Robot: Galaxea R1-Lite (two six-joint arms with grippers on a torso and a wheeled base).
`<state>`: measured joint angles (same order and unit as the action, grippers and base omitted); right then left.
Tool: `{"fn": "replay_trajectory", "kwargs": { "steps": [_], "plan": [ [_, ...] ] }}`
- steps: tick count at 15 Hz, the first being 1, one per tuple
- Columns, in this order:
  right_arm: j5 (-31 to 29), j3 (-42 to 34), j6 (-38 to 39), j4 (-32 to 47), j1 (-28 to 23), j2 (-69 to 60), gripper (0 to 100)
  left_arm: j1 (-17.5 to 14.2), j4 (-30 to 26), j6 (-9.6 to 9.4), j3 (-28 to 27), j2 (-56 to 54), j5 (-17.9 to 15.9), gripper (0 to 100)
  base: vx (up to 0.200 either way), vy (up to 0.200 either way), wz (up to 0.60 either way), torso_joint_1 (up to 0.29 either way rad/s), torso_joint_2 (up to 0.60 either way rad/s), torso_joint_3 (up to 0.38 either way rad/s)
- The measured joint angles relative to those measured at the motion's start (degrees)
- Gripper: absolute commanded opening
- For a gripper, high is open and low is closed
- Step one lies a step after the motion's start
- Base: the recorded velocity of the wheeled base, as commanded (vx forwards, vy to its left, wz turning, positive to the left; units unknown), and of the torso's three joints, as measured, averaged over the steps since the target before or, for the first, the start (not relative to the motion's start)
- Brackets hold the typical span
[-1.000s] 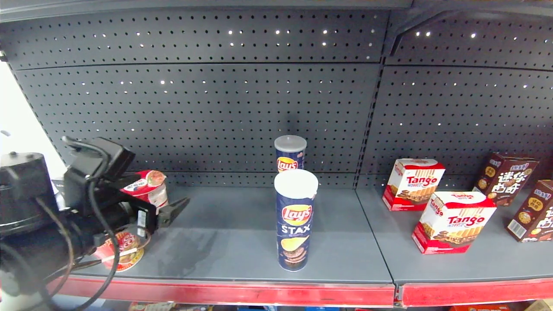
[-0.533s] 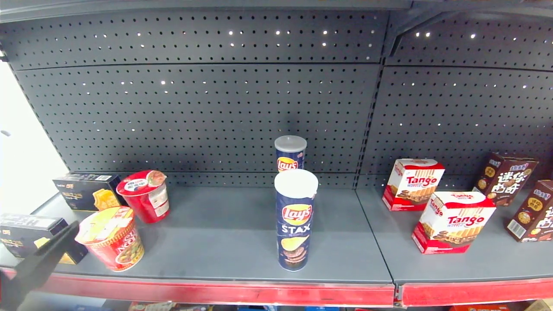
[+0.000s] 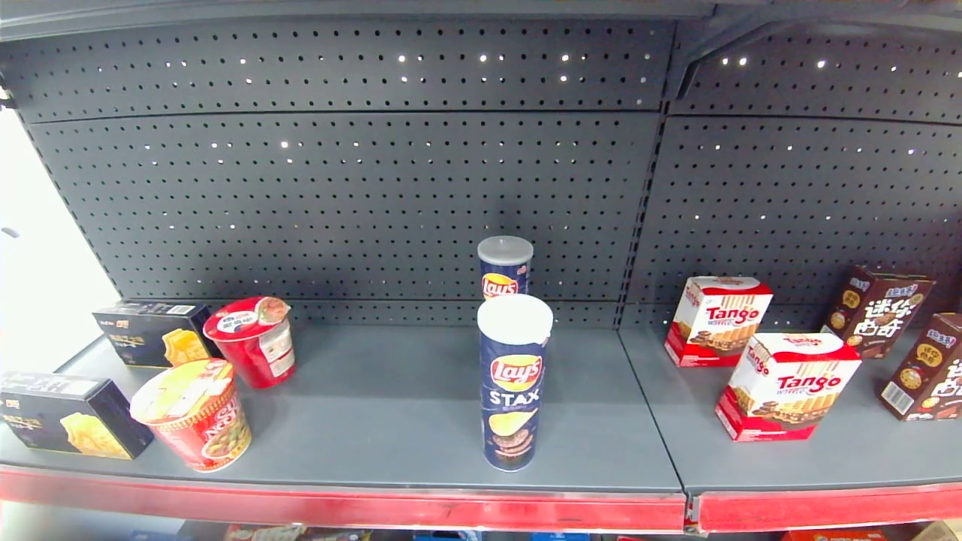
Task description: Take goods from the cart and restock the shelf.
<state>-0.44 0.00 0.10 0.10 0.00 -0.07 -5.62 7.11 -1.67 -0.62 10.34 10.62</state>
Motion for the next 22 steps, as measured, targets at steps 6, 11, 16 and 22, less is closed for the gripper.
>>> {"fn": "replay_trajectory", "kwargs": {
  "steps": [6,11,16,22],
  "plan": [
    [0.00,0.00,-0.02,0.00,0.00,0.00,100,-0.74,-3.15,4.05,0.62,-4.97,-3.16,100,0.000,0.000,0.00,0.000,0.00,0.000],
    [0.00,0.00,-0.02,0.00,-0.02,0.00,100,-3.06,-3.78,5.25,0.62,-5.39,-12.20,100,0.000,0.000,0.00,0.000,0.00,0.000],
    [0.00,0.00,0.00,0.00,0.00,0.00,100,2.18,-7.00,-0.13,0.62,-5.49,-7.34,100,0.000,0.000,0.00,0.000,0.00,0.000],
    [0.00,0.00,0.00,0.00,-0.02,0.00,100,5.55,-7.06,0.59,0.62,-8.96,-6.85,100,0.000,0.000,0.00,0.000,0.00,0.000]
  ]
}}
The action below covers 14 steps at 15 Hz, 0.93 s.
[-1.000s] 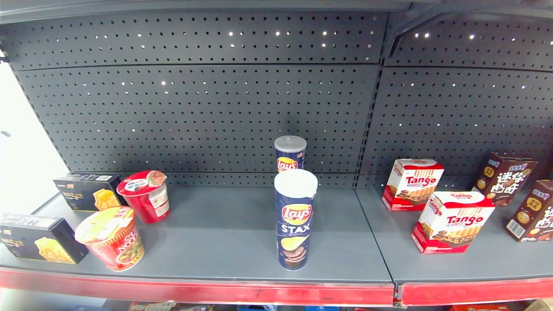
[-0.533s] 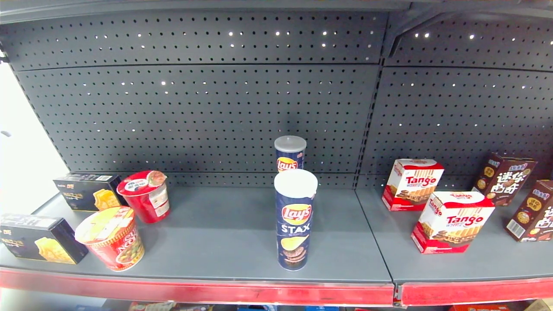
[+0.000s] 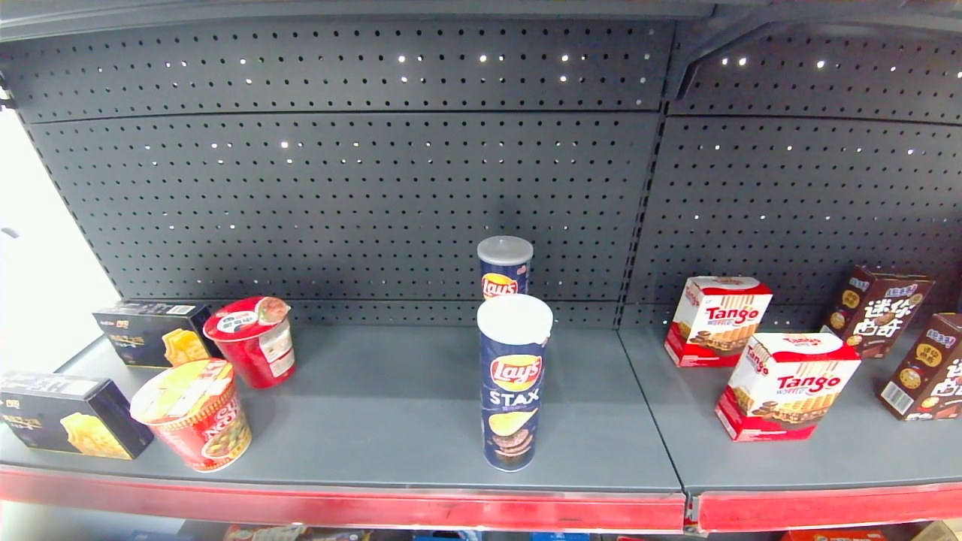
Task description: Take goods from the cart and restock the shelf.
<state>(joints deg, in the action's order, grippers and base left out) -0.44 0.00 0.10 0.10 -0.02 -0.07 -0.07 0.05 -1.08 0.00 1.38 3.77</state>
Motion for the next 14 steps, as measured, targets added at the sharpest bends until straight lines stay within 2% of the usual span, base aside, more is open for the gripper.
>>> {"fn": "replay_trajectory", "kwargs": {
  "steps": [2,4,6,9,14],
  "plan": [
    [0.00,0.00,0.00,0.00,0.02,0.00,100,0.10,-0.05,0.35,0.00,-0.80,0.22,100,0.000,0.000,0.00,0.000,0.00,0.000],
    [0.00,0.00,0.00,0.00,0.02,0.00,100,0.15,0.00,2.28,0.00,-1.13,0.11,100,0.000,0.000,0.00,0.000,0.00,0.000],
    [0.00,0.00,0.00,0.00,0.02,0.00,100,0.17,0.02,2.39,0.00,-1.24,0.09,100,0.000,0.000,0.00,0.000,0.00,0.000],
    [0.04,0.00,-0.10,0.00,0.02,0.00,100,0.18,0.05,2.23,0.00,-1.28,0.13,100,-0.200,0.000,0.00,0.006,0.01,-0.001],
    [0.00,0.00,-0.02,-0.02,0.02,0.00,100,0.17,0.05,2.04,-0.05,-1.30,-0.18,100,0.000,0.000,0.00,0.000,0.00,0.000]
  ]
}}
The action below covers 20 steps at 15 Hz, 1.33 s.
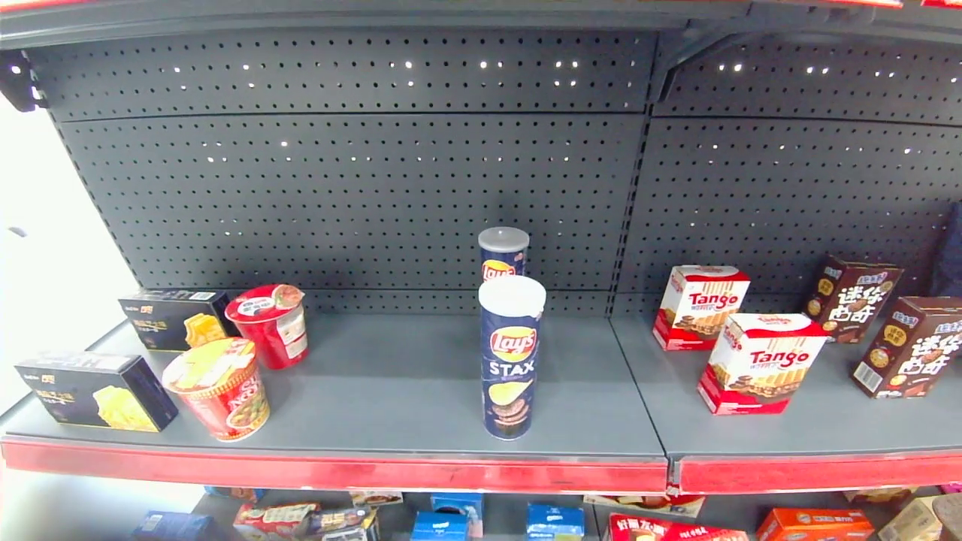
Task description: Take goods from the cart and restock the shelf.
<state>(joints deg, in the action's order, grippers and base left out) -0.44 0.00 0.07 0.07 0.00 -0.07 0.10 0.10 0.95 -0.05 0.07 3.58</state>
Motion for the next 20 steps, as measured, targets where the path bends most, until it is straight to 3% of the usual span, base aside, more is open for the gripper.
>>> {"fn": "replay_trajectory", "kwargs": {
  "steps": [20],
  "plan": [
    [0.00,0.00,0.02,0.02,0.00,0.00,100,0.00,-0.02,0.06,0.05,-0.05,-0.06,100,0.010,0.000,0.00,0.000,0.00,0.000]
  ]
}}
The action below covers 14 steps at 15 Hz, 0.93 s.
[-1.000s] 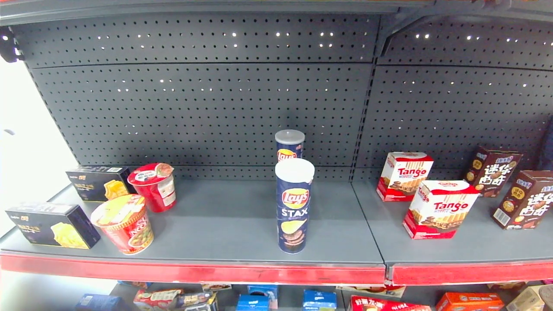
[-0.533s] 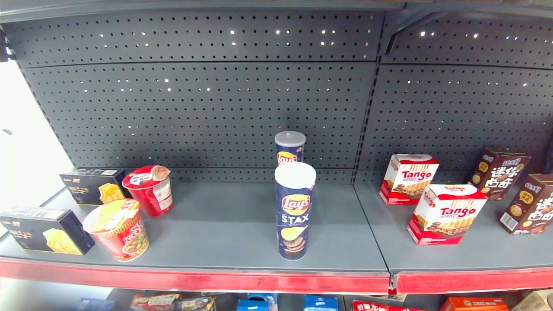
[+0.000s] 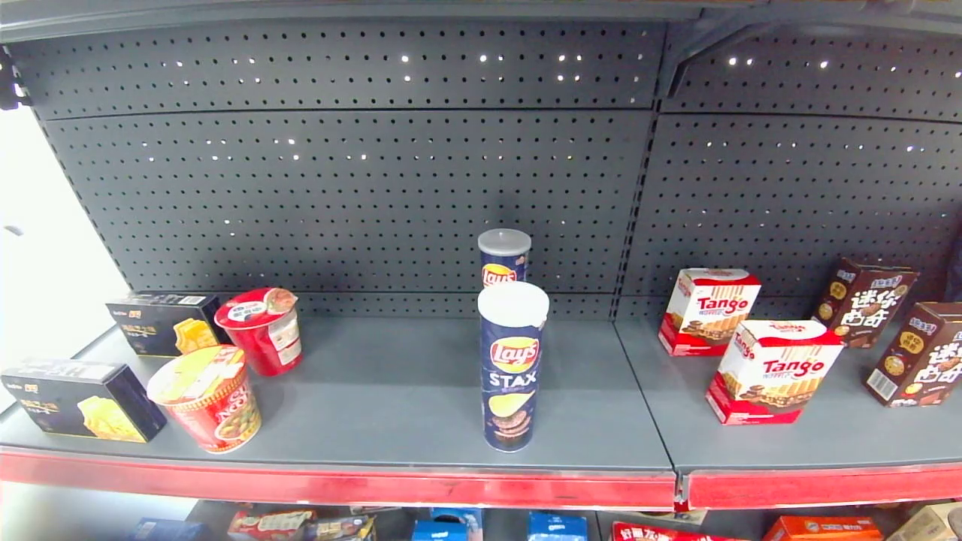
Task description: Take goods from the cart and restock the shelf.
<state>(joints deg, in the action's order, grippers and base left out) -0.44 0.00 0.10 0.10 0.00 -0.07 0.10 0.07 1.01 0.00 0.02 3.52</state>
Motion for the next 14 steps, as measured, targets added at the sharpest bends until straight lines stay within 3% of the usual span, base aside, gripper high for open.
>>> {"fn": "replay_trajectory", "kwargs": {
  "steps": [14],
  "plan": [
    [0.09,0.00,0.00,0.00,0.00,0.00,100,-0.02,0.00,0.02,0.00,0.00,0.04,100,0.000,0.000,0.00,0.000,0.00,0.000]
  ]
}}
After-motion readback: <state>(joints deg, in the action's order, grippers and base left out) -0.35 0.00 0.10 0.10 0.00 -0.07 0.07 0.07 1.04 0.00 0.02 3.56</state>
